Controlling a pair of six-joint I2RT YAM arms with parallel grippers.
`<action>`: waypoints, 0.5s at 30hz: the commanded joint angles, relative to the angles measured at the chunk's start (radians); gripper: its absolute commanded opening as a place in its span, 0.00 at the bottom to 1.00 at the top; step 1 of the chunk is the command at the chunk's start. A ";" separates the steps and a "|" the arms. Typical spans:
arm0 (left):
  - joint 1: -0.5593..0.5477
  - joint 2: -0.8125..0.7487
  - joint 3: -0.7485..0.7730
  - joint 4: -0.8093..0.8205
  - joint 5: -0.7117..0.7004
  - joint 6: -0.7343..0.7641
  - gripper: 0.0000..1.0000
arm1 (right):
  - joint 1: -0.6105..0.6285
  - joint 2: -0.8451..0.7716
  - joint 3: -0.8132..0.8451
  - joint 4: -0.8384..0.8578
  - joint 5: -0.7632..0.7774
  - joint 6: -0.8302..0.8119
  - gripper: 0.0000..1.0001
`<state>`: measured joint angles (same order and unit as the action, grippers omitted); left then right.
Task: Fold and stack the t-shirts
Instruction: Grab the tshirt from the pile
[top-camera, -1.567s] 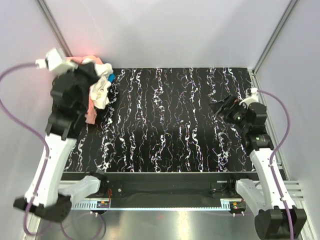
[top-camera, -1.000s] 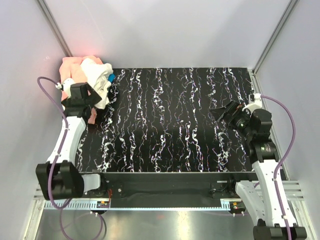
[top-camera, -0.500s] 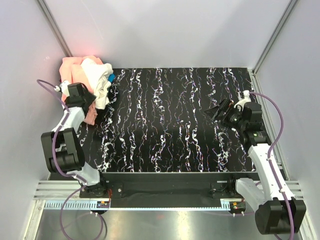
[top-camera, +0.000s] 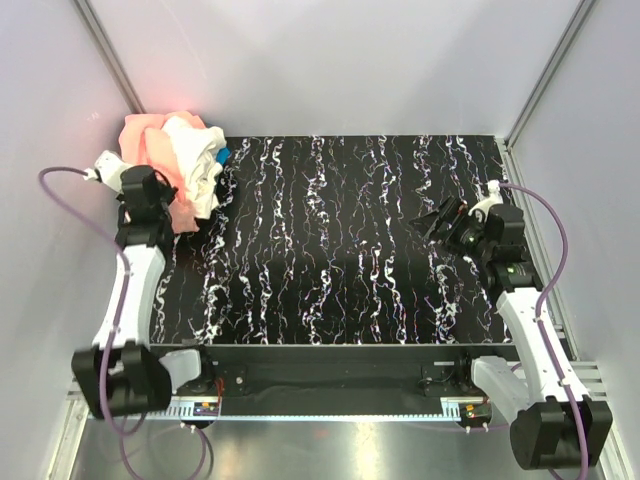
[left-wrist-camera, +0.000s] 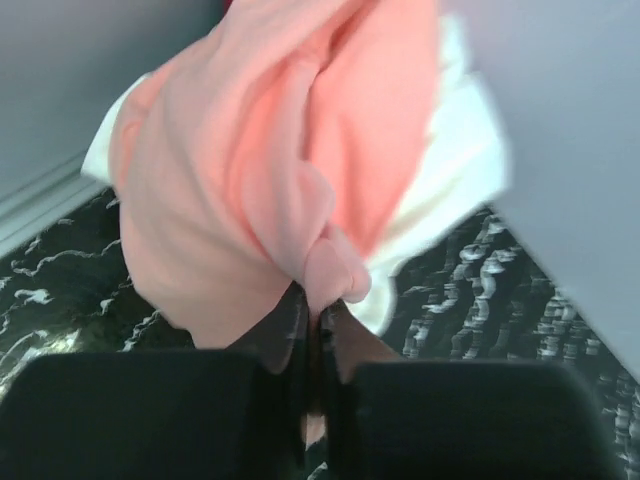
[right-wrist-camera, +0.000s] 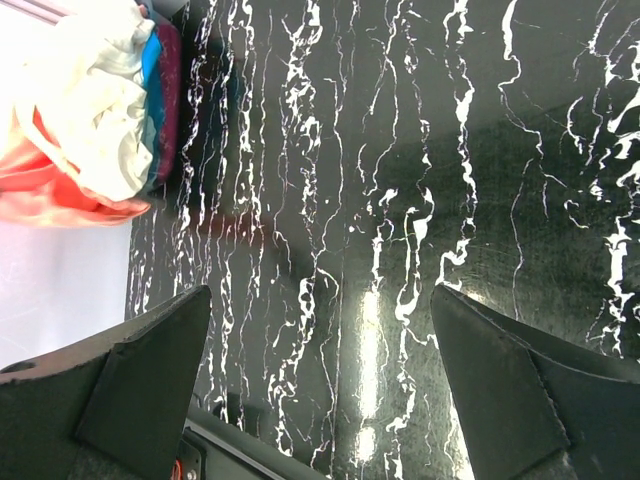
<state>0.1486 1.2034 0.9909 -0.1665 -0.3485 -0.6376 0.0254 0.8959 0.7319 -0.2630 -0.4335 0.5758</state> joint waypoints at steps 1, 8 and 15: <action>-0.052 -0.114 0.044 0.025 0.000 -0.023 0.00 | 0.005 -0.034 0.044 -0.016 0.042 -0.016 1.00; -0.403 0.068 0.443 -0.042 0.091 0.010 0.00 | 0.004 0.006 0.196 -0.119 0.188 -0.013 1.00; -0.645 0.359 0.901 -0.094 0.175 -0.062 0.00 | 0.002 0.086 0.512 -0.344 0.429 -0.082 1.00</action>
<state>-0.4019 1.4887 1.6882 -0.2699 -0.2134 -0.6819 0.0261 0.9756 1.1233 -0.4969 -0.1558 0.5419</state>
